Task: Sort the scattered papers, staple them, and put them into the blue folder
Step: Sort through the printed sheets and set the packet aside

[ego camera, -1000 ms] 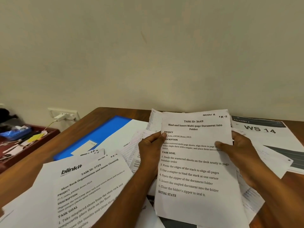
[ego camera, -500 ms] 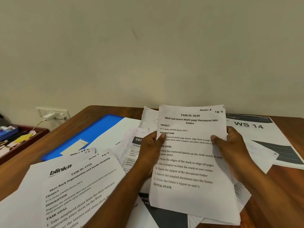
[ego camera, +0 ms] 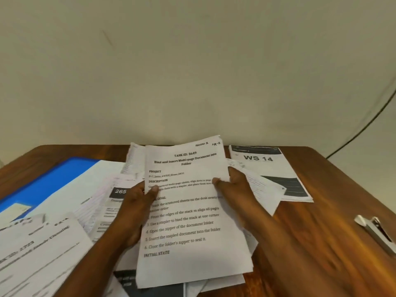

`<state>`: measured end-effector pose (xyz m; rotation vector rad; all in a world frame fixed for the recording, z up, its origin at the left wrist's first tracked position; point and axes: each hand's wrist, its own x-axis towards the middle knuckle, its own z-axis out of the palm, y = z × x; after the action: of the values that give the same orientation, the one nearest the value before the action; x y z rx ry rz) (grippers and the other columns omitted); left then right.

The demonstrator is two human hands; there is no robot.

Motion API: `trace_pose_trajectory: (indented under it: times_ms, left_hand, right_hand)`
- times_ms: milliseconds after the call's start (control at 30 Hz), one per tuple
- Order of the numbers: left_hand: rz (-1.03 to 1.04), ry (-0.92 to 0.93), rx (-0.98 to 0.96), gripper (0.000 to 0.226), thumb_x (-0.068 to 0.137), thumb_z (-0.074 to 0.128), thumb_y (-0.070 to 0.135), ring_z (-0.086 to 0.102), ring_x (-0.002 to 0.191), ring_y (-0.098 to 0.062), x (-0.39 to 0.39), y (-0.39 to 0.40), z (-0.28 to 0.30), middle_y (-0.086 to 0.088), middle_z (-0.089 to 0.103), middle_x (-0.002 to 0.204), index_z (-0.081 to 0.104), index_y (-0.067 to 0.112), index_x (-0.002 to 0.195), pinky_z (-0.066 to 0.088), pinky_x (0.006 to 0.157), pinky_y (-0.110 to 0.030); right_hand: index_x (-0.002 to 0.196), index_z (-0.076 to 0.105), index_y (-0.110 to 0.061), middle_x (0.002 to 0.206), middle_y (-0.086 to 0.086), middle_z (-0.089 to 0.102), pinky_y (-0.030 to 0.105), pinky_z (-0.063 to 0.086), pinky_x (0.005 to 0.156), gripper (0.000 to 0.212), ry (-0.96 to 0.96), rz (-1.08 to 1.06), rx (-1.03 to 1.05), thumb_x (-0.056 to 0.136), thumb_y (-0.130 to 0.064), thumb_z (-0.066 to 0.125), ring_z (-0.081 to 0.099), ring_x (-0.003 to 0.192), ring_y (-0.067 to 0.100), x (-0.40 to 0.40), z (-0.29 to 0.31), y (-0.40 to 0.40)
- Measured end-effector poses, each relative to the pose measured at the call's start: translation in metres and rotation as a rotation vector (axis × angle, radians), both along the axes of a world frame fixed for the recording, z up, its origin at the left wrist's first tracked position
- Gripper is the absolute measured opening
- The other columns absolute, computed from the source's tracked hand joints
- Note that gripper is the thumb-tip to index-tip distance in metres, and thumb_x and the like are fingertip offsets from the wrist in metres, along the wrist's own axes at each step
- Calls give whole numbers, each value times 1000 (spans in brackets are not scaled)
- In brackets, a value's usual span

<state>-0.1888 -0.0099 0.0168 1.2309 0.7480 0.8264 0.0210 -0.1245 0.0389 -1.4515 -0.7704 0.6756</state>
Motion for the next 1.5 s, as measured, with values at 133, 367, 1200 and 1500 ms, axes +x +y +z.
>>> trace_pose_trajectory:
  times_ms: [133,367,1200,1500]
  left_hand:
    - [65,68,53,21,108,56,24,80,84,-36,-9,8,0,-12,81,103,68,15,122,66,66,-45]
    - [214,-43,-22,18,107,57,14,79,74,-28,-29,25,0,-12,81,96,72,10,116,64,58,-41]
    - [232,104,44,16,107,59,17,80,90,-34,-21,26,-10,-11,82,102,73,14,114,62,88,-56]
    - [227,118,49,17,105,63,20,77,98,-40,-23,36,-18,-13,81,107,74,14,116,58,95,-66]
  right_hand:
    - [108,72,-23,107,0,79,45,62,88,13,2,25,-117,96,-23,67,76,97,21,1,7,-1]
    - [109,67,-27,99,0,77,37,60,72,10,-406,-428,-257,99,-26,68,73,81,16,72,16,-31]
    - [91,69,-22,89,6,69,35,54,57,27,-611,-746,-738,85,-44,83,65,72,30,148,-19,-70]
    - [115,68,-2,92,26,68,29,38,51,30,-195,-350,-687,88,-4,79,51,64,22,152,29,-88]
